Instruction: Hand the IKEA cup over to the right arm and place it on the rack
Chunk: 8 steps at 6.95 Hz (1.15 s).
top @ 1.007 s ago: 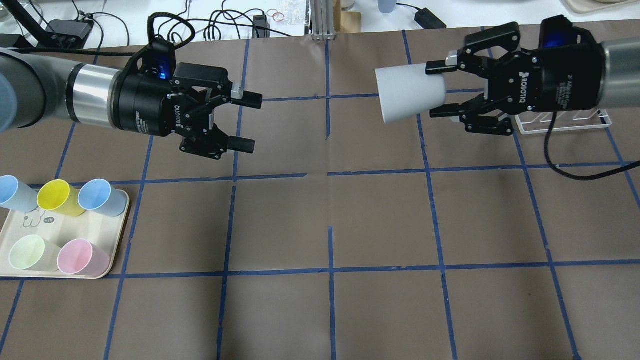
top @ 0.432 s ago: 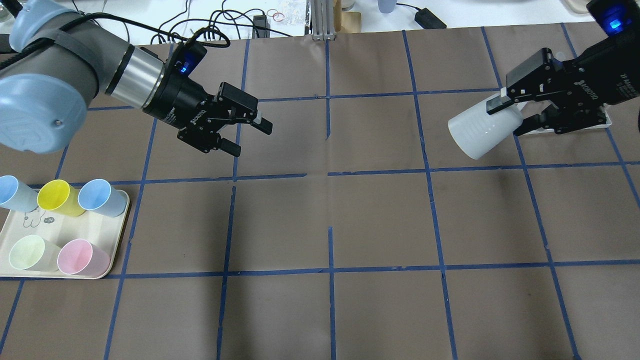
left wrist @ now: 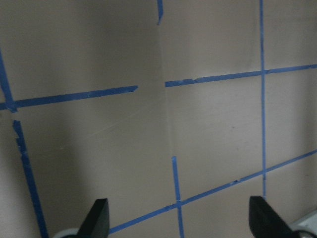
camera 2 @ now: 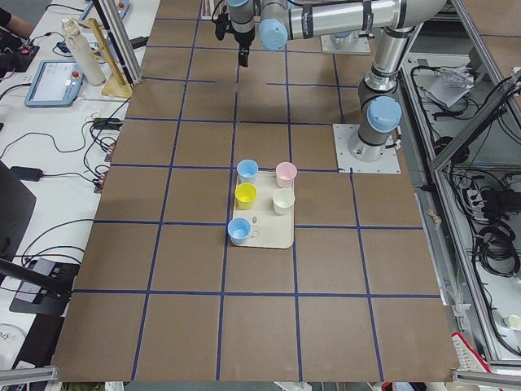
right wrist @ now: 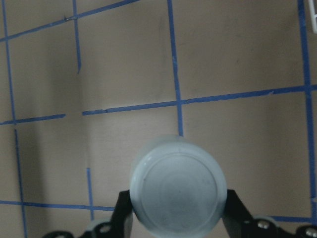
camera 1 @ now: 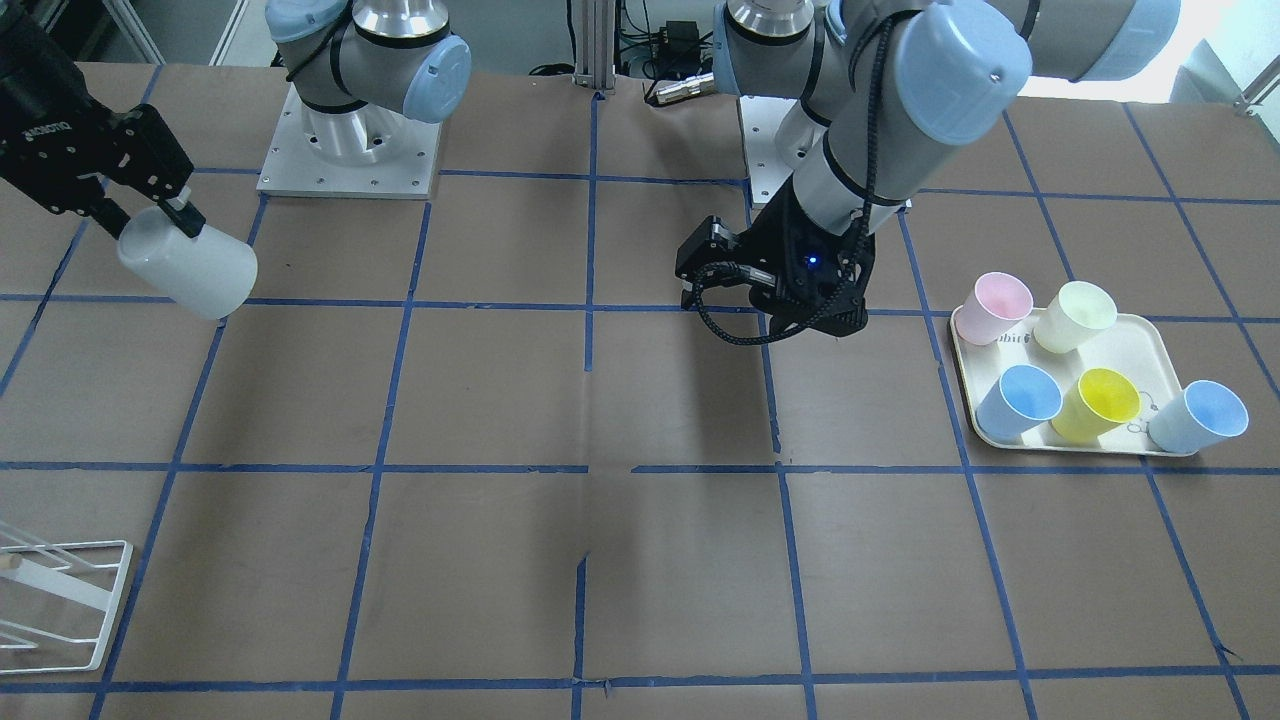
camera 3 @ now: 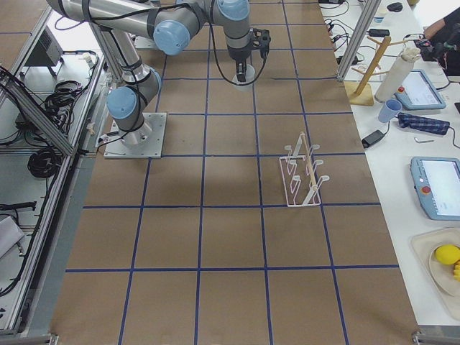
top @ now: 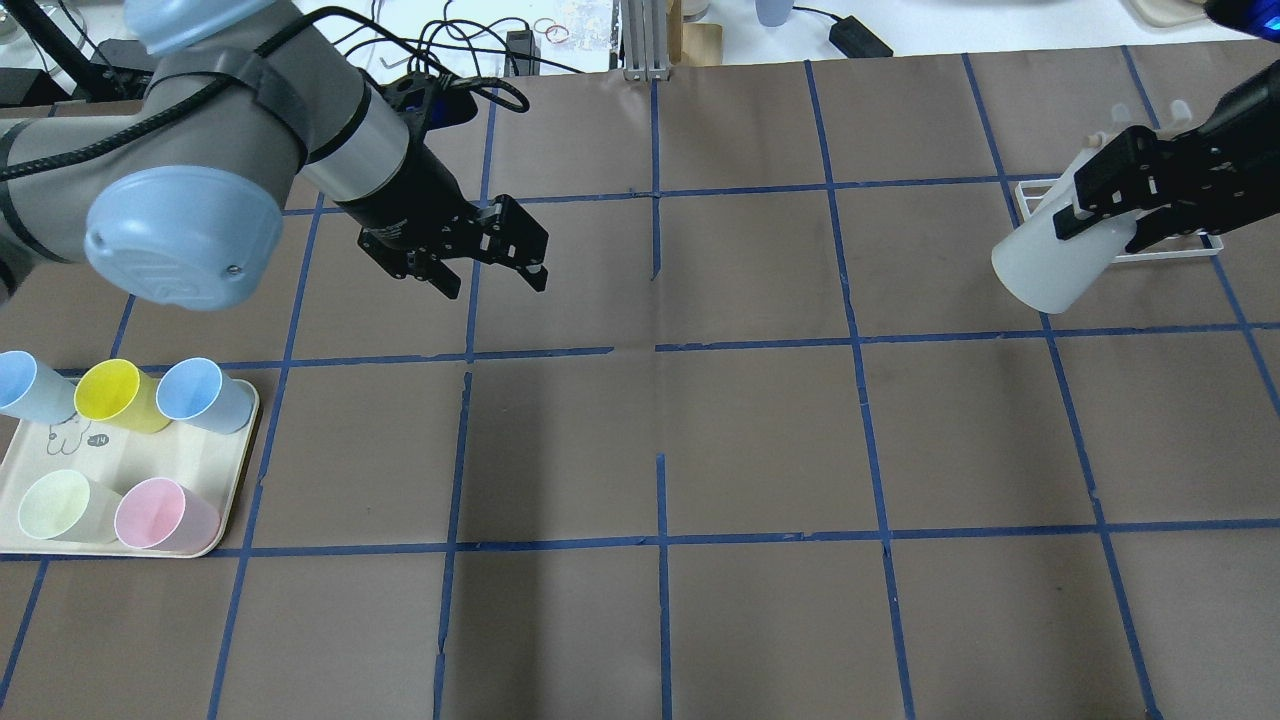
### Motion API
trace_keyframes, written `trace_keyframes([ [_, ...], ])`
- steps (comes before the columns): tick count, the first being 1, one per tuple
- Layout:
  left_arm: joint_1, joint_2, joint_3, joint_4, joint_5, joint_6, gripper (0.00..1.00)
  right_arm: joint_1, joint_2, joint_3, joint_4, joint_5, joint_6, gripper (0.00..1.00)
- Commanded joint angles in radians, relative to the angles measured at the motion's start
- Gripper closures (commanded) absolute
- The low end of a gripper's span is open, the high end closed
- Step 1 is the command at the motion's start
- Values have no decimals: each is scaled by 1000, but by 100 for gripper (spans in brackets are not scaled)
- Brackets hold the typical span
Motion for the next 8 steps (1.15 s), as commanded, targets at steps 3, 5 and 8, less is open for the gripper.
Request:
trace_keyframes([
  [3, -25, 20, 125, -60, 201, -96, 0, -17, 123, -4, -274, -203, -142, 94],
  [5, 173, 14, 154, -181, 158, -94, 0, -104, 185, -6, -352, -201, -252, 94],
  [8, 111, 75, 150, -218, 240, -94, 0, -126, 259, -12, -444, -141, -263, 93],
])
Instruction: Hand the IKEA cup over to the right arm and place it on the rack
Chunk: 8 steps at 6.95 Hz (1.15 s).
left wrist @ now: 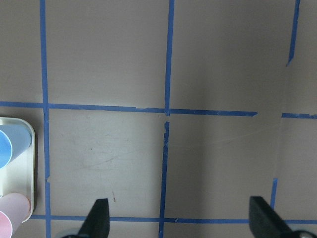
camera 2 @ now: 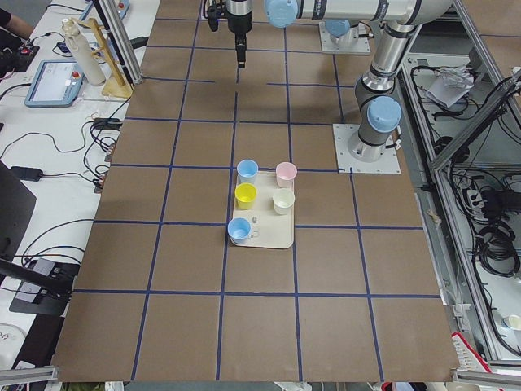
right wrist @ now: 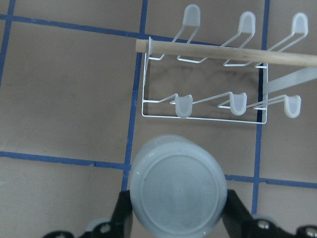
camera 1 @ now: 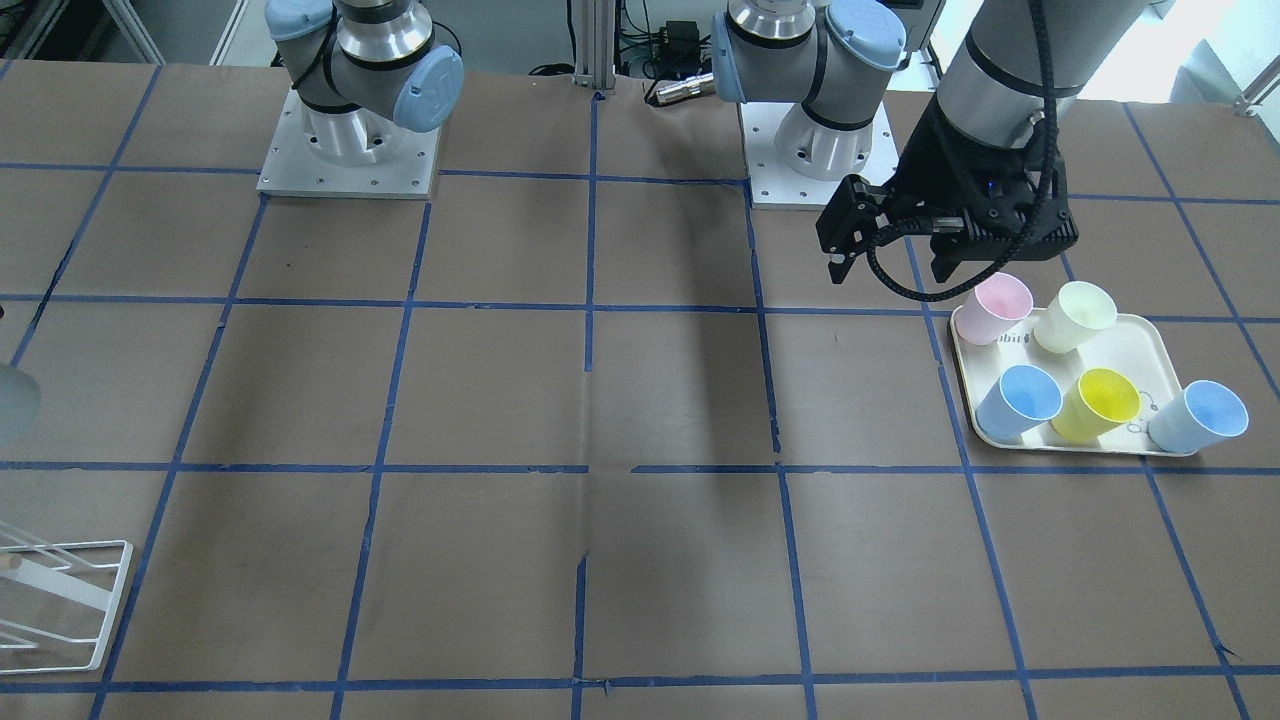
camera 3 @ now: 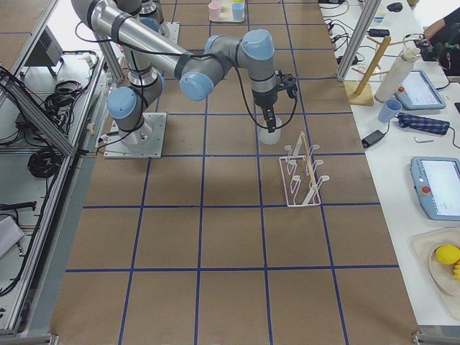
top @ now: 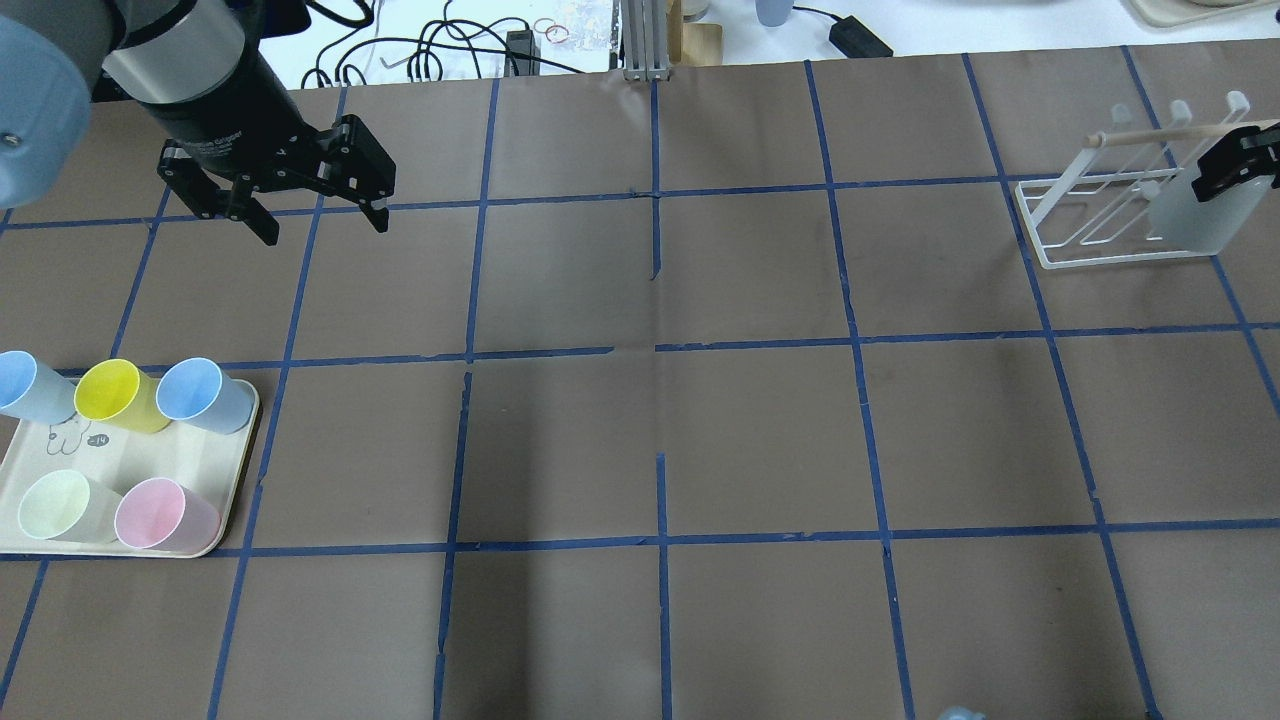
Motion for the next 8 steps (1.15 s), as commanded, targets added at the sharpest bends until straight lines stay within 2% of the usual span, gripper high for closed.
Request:
trace_keyframes([
  [1, -22, 8, 17, 5, 21, 2, 0, -5, 47, 0, -48, 35, -2, 93],
  [8, -25, 17, 3, -3, 7, 16, 0, -3, 136, -7, -166, 58, 6, 93],
])
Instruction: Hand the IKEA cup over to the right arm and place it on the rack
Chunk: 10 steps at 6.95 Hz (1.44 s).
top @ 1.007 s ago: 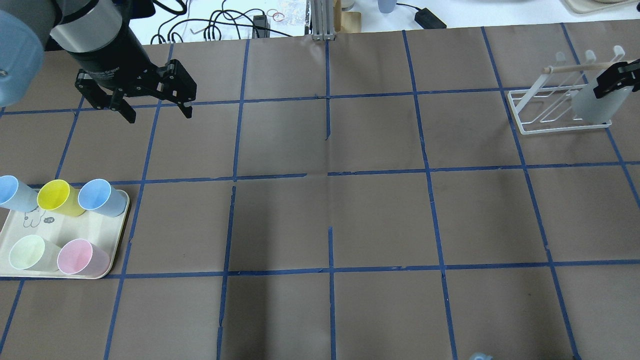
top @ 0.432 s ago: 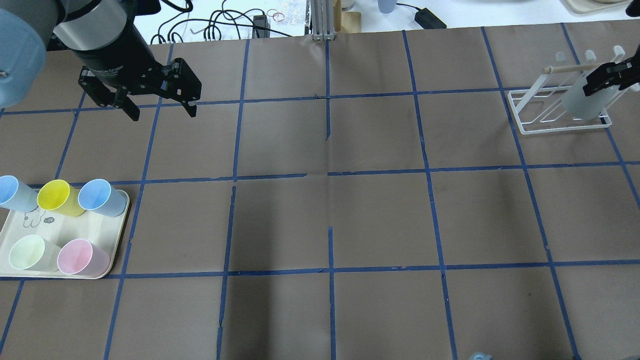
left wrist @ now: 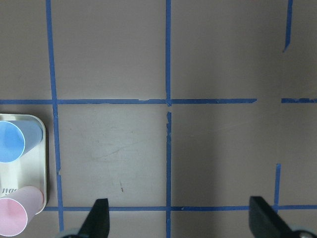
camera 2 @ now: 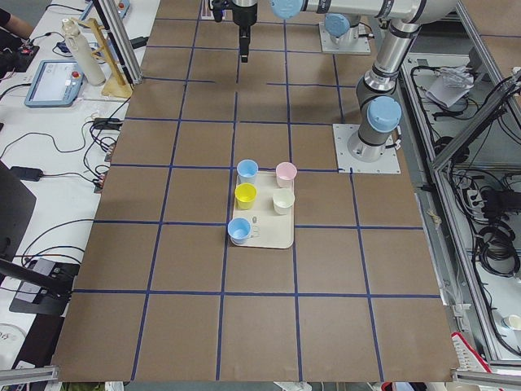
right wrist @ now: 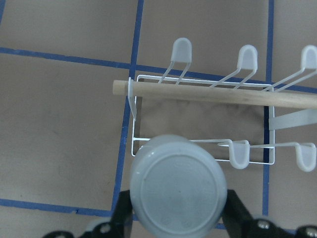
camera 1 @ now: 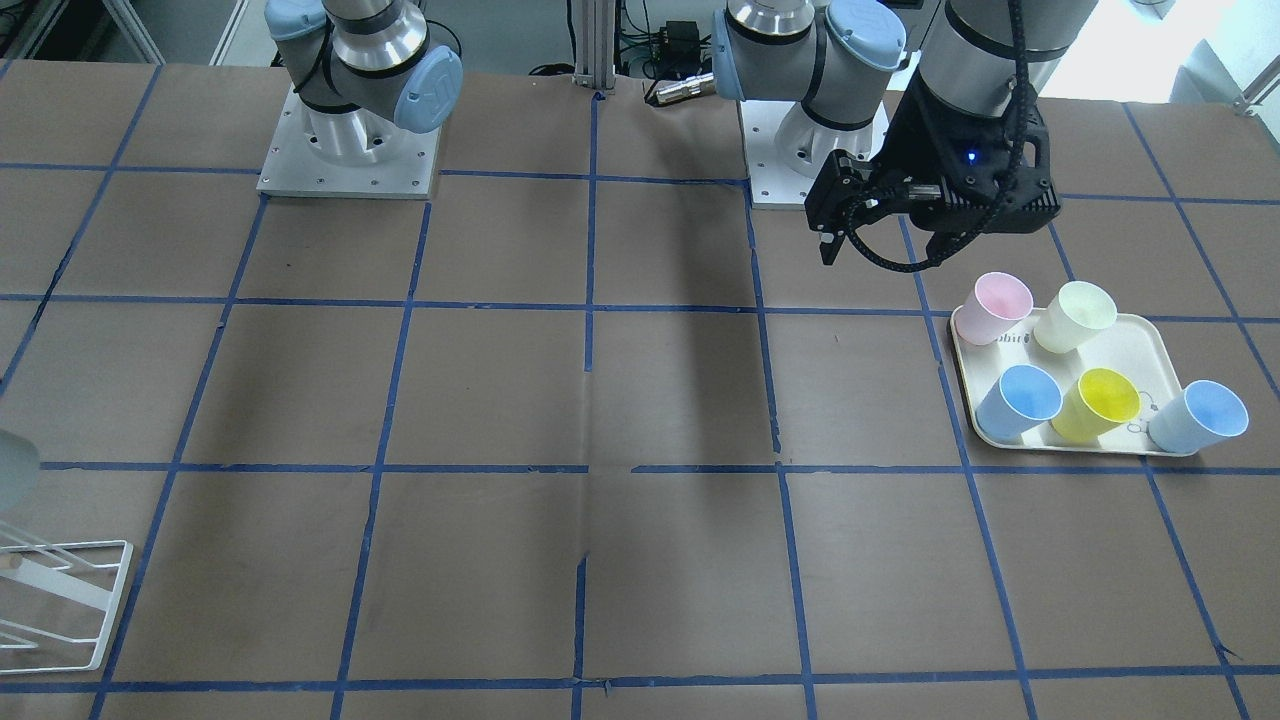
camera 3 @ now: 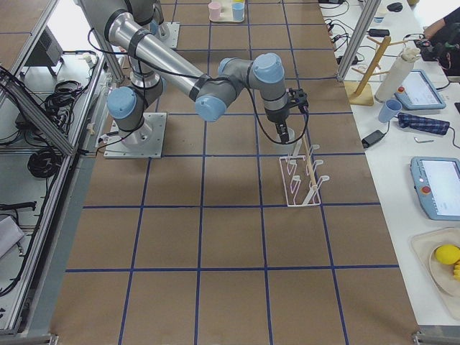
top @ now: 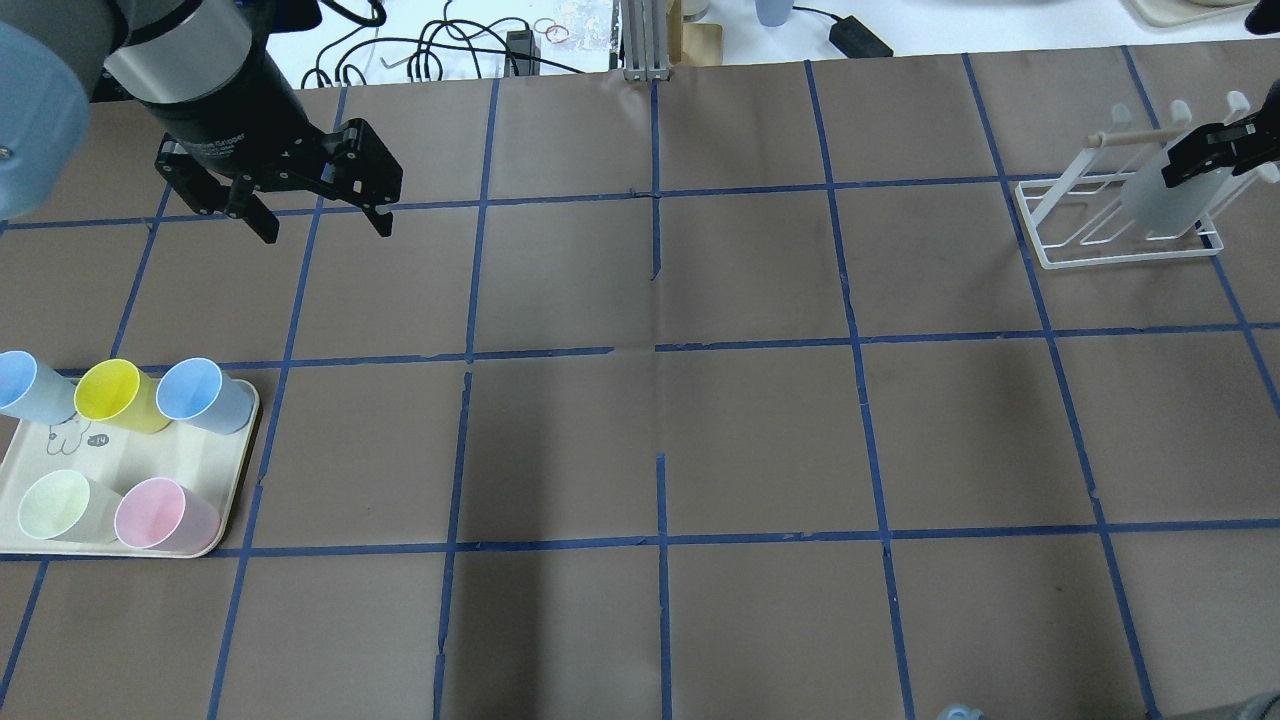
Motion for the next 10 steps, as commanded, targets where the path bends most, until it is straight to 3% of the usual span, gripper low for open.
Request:
trace_keyframes([
  [1, 0, 0, -2, 0, -3, 0, 0, 2, 21, 0, -10, 2, 2, 93],
  [8, 8, -2, 1, 3, -3, 0, 0, 4, 114, 0, -31, 0, 5, 90],
  [9, 8, -2, 0, 3, -2, 0, 0, 4, 123, 0, -31, 2, 5, 82],
  [10, 11, -2, 0, 5, 0, 0, 0, 4, 128, -2, -33, 0, 5, 66],
])
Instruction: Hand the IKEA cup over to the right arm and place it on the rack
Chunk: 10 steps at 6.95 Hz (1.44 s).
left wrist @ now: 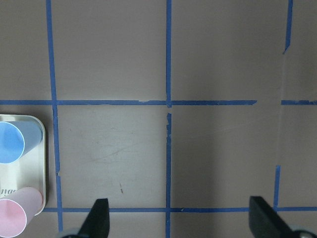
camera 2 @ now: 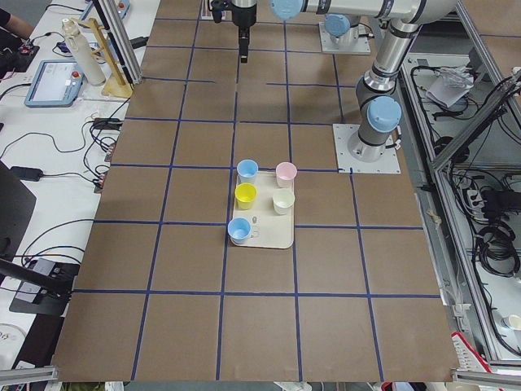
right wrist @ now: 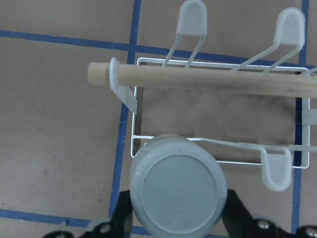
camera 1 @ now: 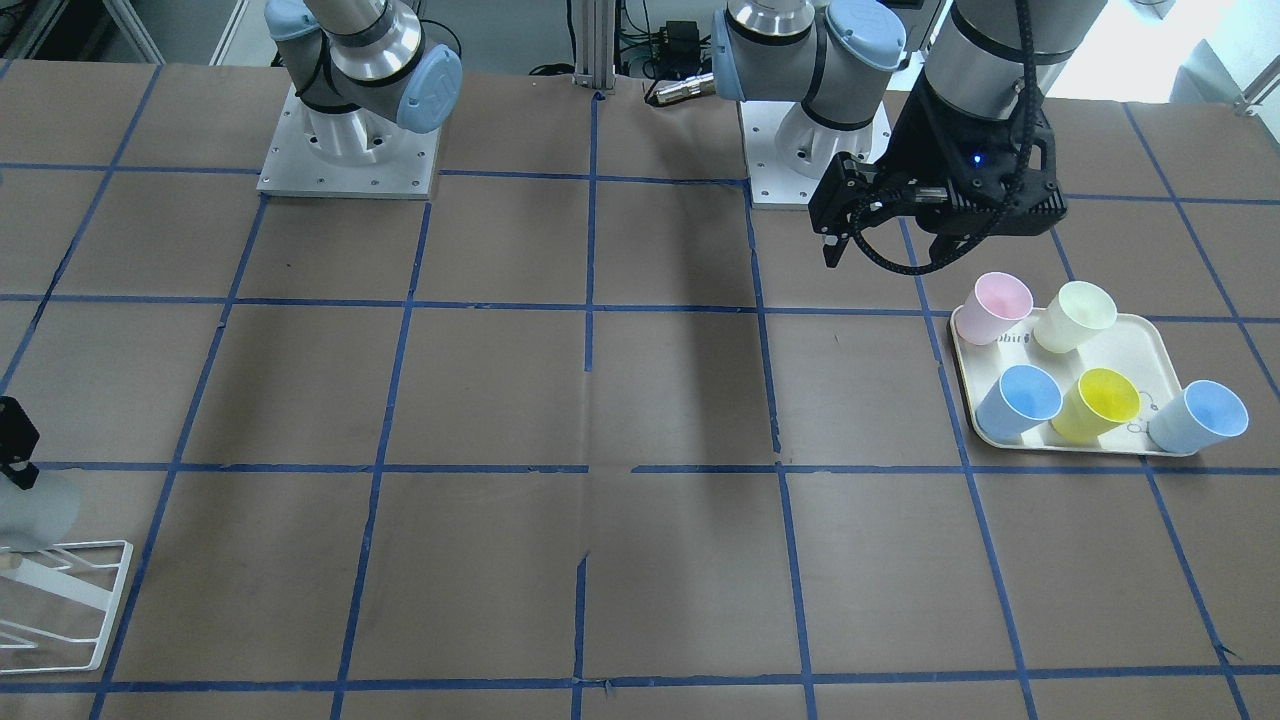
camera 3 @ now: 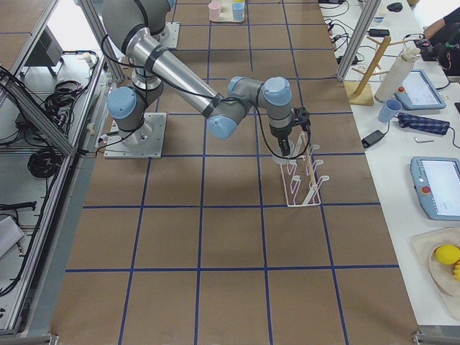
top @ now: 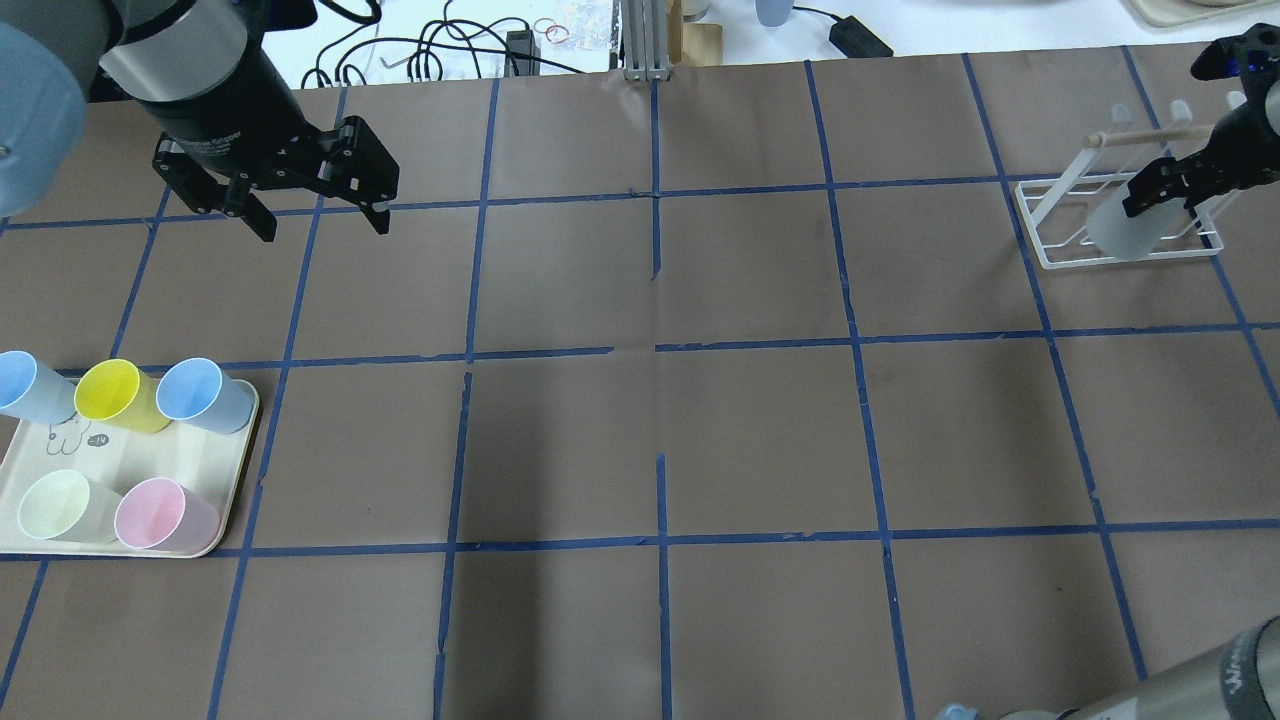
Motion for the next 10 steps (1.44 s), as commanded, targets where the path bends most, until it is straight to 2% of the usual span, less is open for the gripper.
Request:
trace_keyframes([
  [1, 2, 0, -2, 0, 2, 0, 0, 1, 7, -3, -3, 1, 5, 8],
  [2, 2, 0, 0, 0, 2, 0, 0, 0, 5, -3, -7, -1, 15, 0],
  [4, 2, 0, -2, 0, 0, 0, 0, 1, -37, -1, 11, -8, 28, 0],
  [7, 4, 0, -2, 0, 0, 0, 0, 36, -262, 0, 326, -5, 193, 0],
  [8, 4, 0, -2, 0, 0, 0, 0, 87, -335, 0, 430, -5, 338, 0],
  [10, 4, 0, -2, 0, 5, 0, 0, 235, -419, 3, 541, -21, 534, 0],
])
